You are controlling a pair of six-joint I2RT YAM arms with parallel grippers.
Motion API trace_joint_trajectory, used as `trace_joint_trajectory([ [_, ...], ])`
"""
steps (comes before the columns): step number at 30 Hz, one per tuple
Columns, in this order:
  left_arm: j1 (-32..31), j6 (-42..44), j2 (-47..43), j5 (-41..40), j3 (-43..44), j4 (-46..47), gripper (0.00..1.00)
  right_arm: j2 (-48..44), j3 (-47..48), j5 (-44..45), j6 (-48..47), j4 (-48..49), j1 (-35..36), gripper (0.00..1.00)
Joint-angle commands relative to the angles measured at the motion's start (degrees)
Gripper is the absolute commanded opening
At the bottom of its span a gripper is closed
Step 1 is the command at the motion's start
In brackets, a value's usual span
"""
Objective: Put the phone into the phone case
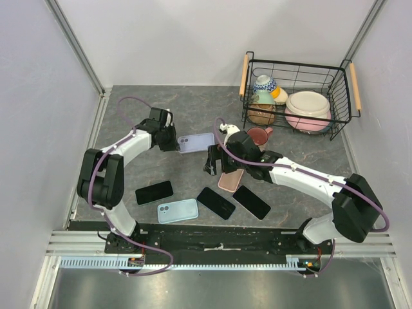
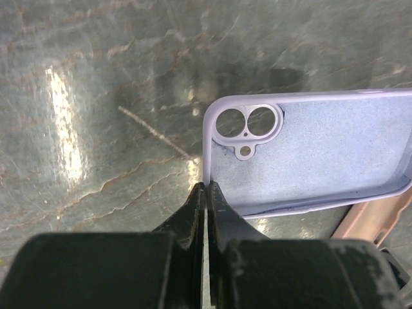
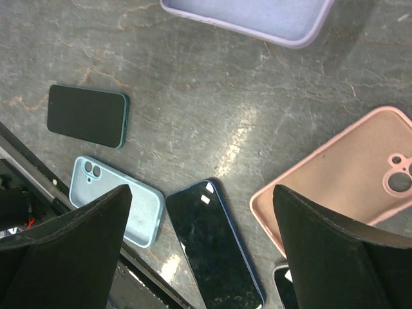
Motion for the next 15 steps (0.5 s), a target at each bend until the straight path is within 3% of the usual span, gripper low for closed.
trace_joint_trajectory([
  [1,-0.09,2.4,2.81,-0.82,2.7,-6.92,0.02,-0.52,1.71,-1.34,0.23,-3.42,-0.86,0.98],
  [8,-0.18,3.37,3.17,-2.84,4.8,-11.58,0.05,-0.25,1.27,-3.72,0.59,-6.5,-0.87,0.98],
  [12,-0.27,3.72,2.47,-4.07,7.71,-15.8,0.68,-0.26,1.0,-5.12,1.38,-6.41,-0.87,0.98],
  [15,-0.44,3.72,-0.86,-3.73,7.89,-17.39,0.72,-0.08,2.4,-5.21,1.11,-7.29,-0.95,0.98],
])
